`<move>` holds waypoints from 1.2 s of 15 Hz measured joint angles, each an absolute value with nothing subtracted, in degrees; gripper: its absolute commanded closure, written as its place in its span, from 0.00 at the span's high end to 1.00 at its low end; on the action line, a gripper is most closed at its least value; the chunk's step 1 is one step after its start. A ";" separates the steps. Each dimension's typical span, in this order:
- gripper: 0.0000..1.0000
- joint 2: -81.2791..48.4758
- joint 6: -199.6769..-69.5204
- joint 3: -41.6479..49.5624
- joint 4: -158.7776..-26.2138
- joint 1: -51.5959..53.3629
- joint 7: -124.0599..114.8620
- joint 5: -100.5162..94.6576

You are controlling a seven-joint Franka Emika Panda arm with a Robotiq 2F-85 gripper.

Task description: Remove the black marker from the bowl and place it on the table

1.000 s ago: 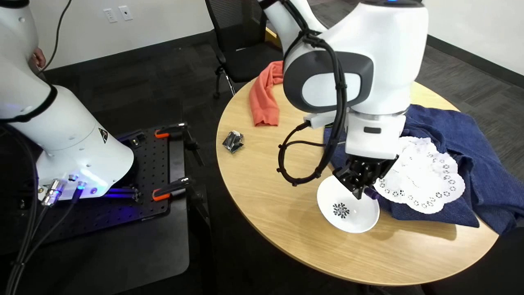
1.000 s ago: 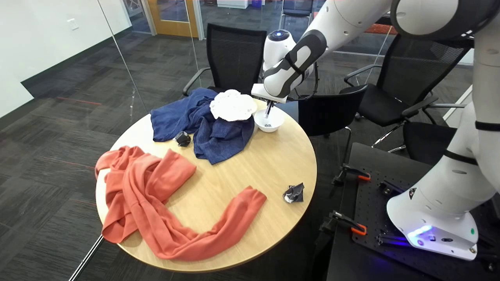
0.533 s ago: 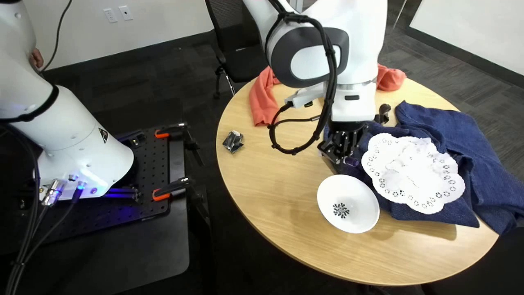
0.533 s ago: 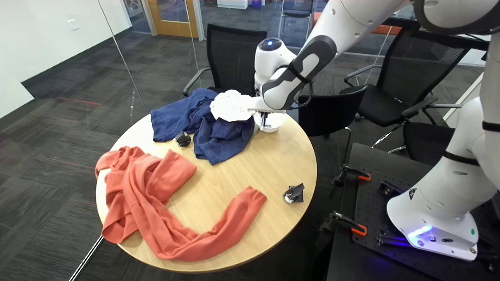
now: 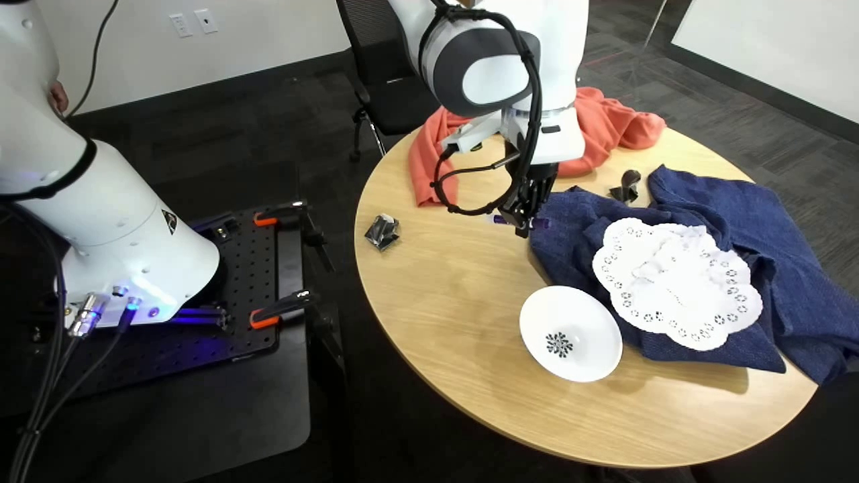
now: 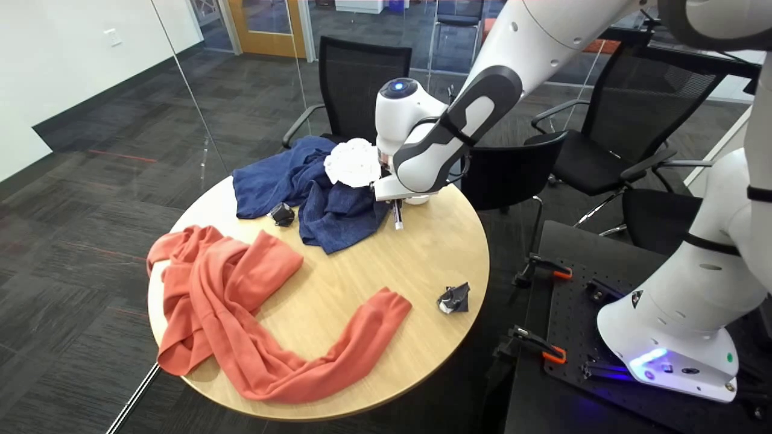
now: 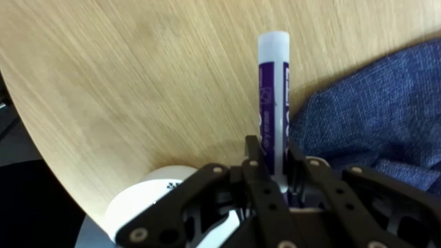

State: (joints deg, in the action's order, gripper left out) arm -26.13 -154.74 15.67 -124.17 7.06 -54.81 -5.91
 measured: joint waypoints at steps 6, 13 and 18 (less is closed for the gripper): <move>0.05 -26.03 -152.51 7.03 -124.16 4.19 -43.01 1.99; 0.20 -25.46 -151.06 2.82 -123.97 1.99 -33.04 9.05; 0.05 -25.69 -151.56 2.78 -123.97 1.91 -32.87 11.16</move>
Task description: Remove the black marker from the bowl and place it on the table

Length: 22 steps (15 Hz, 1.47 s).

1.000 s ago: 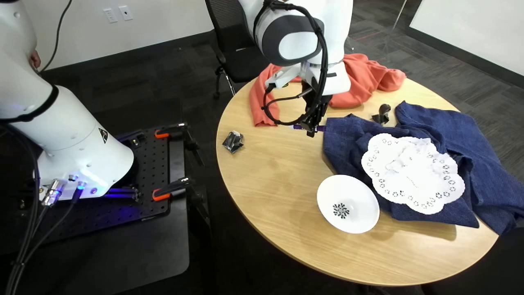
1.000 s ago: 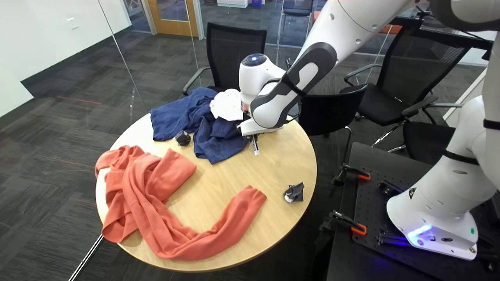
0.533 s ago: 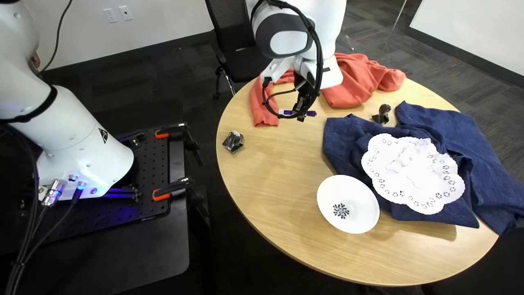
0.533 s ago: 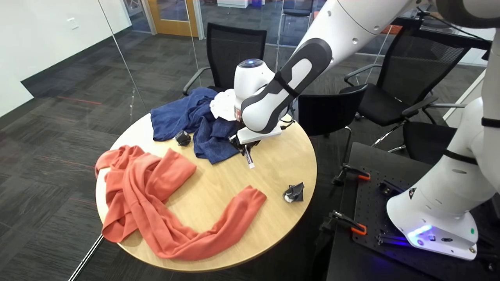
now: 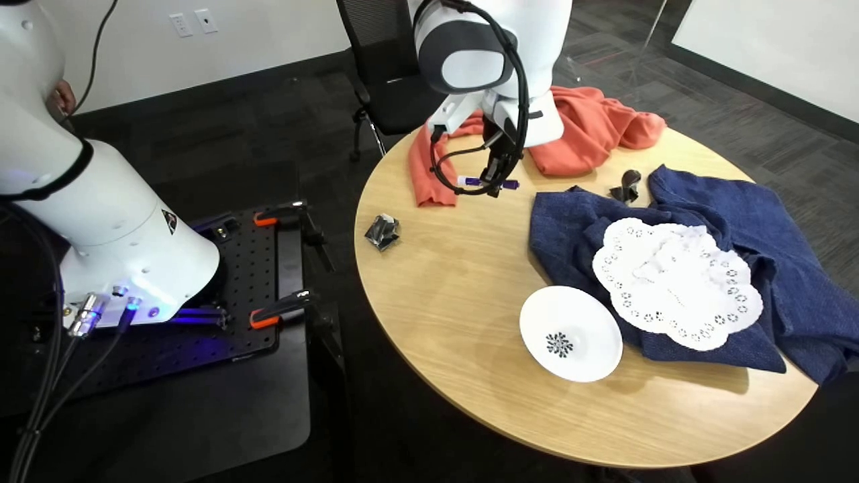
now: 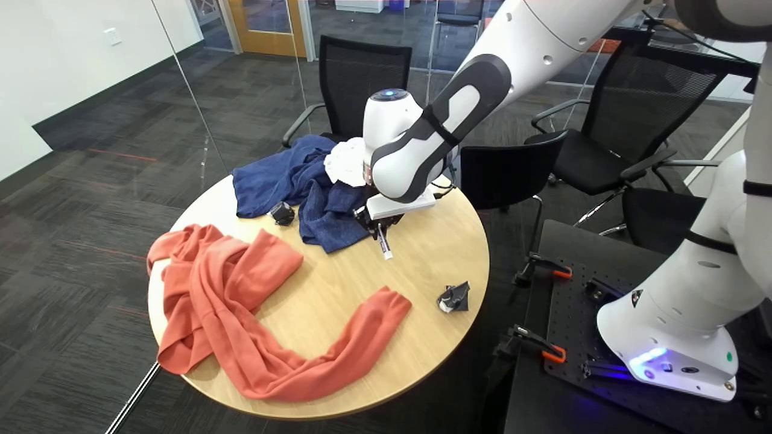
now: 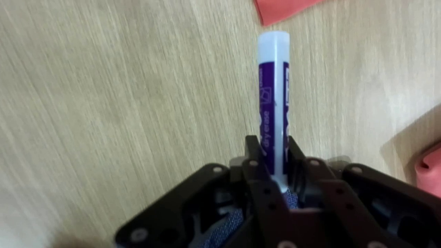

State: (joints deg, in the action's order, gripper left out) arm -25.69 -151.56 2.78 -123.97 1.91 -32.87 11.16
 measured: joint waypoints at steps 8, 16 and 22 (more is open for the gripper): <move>0.05 -30.18 -156.69 0.15 -122.37 0.97 -31.46 22.61; 0.05 -34.89 -157.92 0.03 -119.96 1.15 -31.58 23.99; 0.59 -36.34 -159.59 0.34 -119.46 2.23 -31.84 23.99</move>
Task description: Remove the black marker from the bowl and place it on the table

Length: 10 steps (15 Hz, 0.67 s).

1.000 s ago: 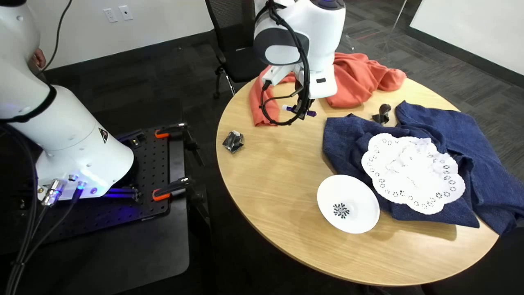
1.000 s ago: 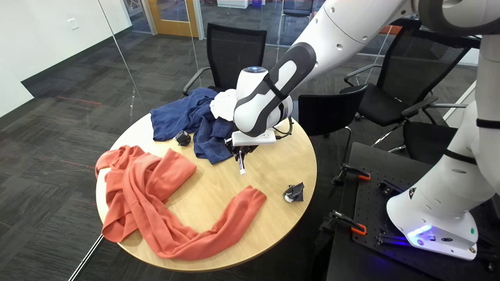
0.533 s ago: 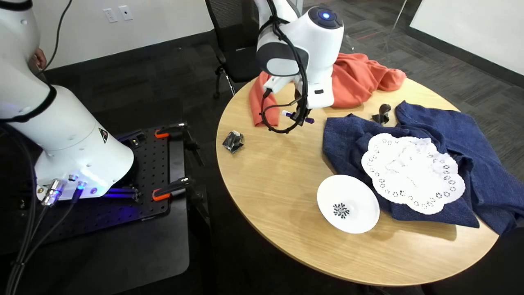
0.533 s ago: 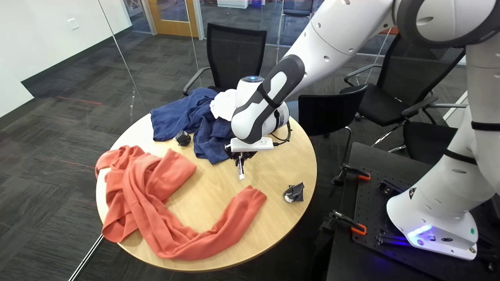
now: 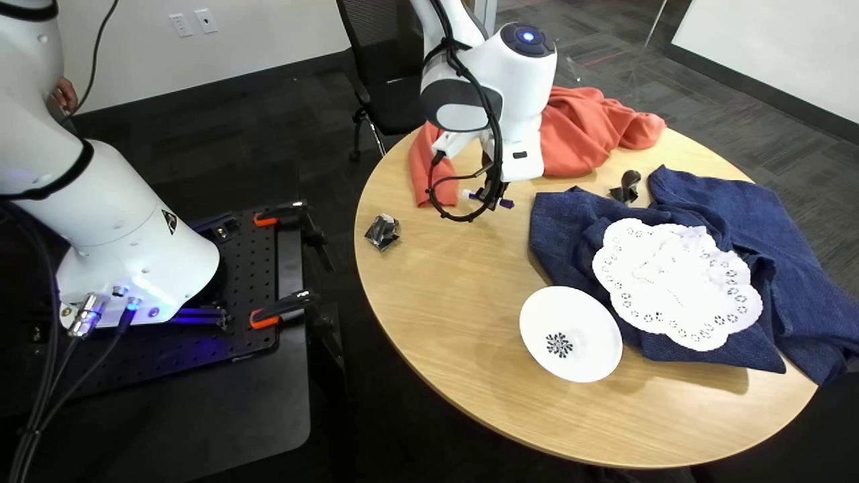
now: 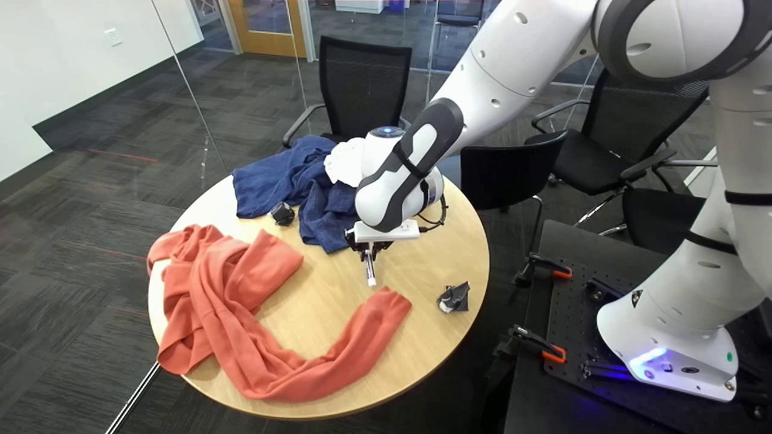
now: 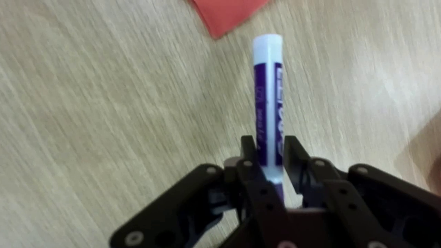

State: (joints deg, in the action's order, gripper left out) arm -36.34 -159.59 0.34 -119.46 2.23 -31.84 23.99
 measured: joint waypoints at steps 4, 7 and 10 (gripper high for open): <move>0.90 -36.39 -160.69 0.65 -119.46 2.95 -31.86 23.99; 1.00 -36.08 -162.84 0.65 -119.67 3.35 -31.86 23.99; 1.00 -34.22 -164.96 0.57 -121.09 3.67 -31.81 23.99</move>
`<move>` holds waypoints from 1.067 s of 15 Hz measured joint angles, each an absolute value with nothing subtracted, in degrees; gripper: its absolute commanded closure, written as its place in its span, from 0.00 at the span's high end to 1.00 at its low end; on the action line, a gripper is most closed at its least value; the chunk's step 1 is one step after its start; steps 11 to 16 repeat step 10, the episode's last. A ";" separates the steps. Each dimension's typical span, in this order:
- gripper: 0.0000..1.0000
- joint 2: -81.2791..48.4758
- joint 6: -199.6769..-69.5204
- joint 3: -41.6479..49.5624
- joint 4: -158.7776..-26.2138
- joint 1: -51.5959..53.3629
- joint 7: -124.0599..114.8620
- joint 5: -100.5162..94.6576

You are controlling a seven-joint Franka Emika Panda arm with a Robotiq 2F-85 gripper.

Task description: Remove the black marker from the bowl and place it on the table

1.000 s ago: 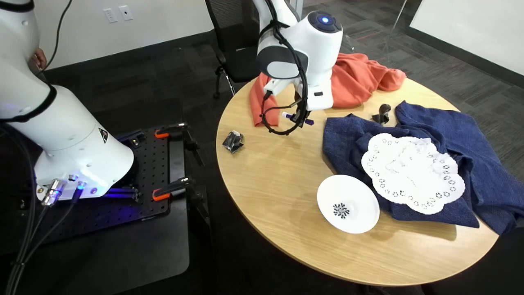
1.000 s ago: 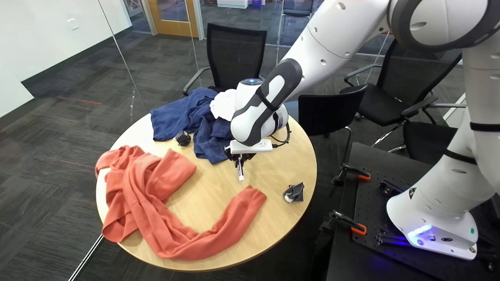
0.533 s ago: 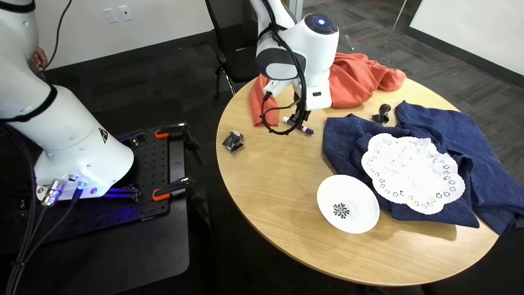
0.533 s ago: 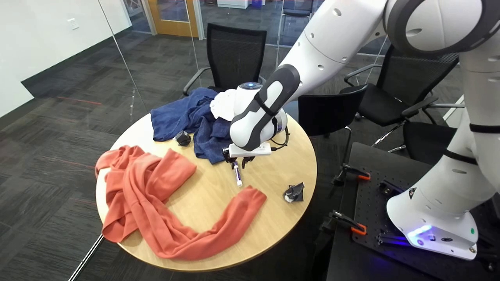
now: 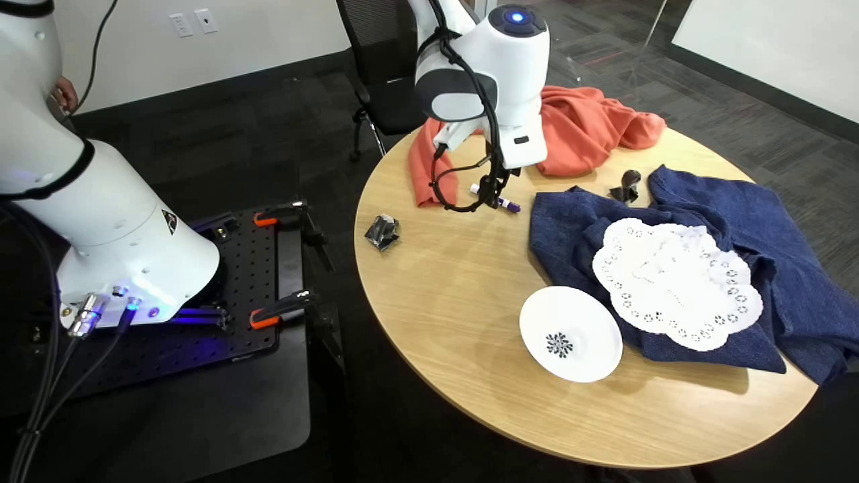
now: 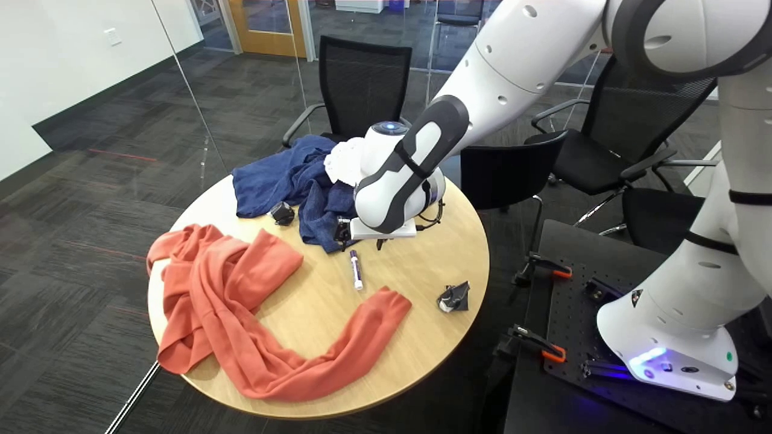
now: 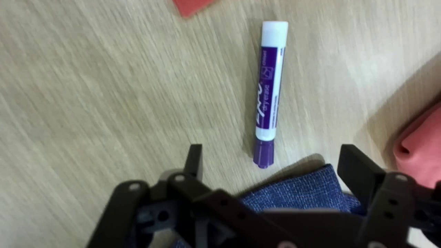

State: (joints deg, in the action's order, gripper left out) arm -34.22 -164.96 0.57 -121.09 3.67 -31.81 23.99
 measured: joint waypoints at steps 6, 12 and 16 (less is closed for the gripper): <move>1.00 -27.92 -165.85 0.28 -125.97 3.75 -31.68 23.99; 1.00 -25.38 -165.85 -0.40 -128.15 3.68 -30.78 23.99; 1.00 -25.38 -165.85 -0.40 -128.15 3.68 -30.78 23.99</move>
